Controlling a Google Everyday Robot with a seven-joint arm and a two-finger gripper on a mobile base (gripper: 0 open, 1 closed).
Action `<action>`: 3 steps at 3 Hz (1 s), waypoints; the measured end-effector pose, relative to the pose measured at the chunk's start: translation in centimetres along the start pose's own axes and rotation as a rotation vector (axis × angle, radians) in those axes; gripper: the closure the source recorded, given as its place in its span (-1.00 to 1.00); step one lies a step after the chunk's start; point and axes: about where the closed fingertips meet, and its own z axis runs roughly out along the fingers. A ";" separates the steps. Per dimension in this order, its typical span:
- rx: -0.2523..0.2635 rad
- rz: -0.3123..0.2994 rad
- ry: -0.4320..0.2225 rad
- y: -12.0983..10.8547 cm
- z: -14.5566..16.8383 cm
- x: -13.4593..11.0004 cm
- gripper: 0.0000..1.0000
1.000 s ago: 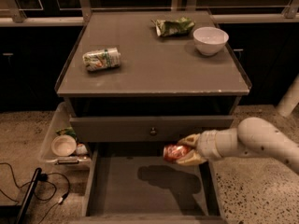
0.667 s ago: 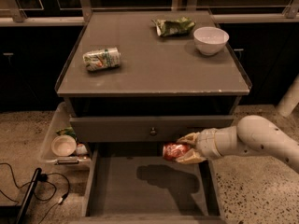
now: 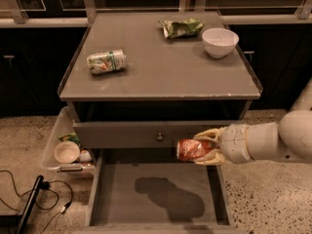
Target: Pick coke can from middle drawer and place on counter
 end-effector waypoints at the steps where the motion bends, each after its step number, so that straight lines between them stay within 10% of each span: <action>1: 0.051 -0.180 0.027 -3.5 -6.9 -6.5 1.00; 3: 0.156 -0.284 -0.002 -10.9 -14.5 -11.5 1.00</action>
Offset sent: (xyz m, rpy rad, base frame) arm 0.0439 -0.0427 0.2813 -0.0553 -0.3705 0.1213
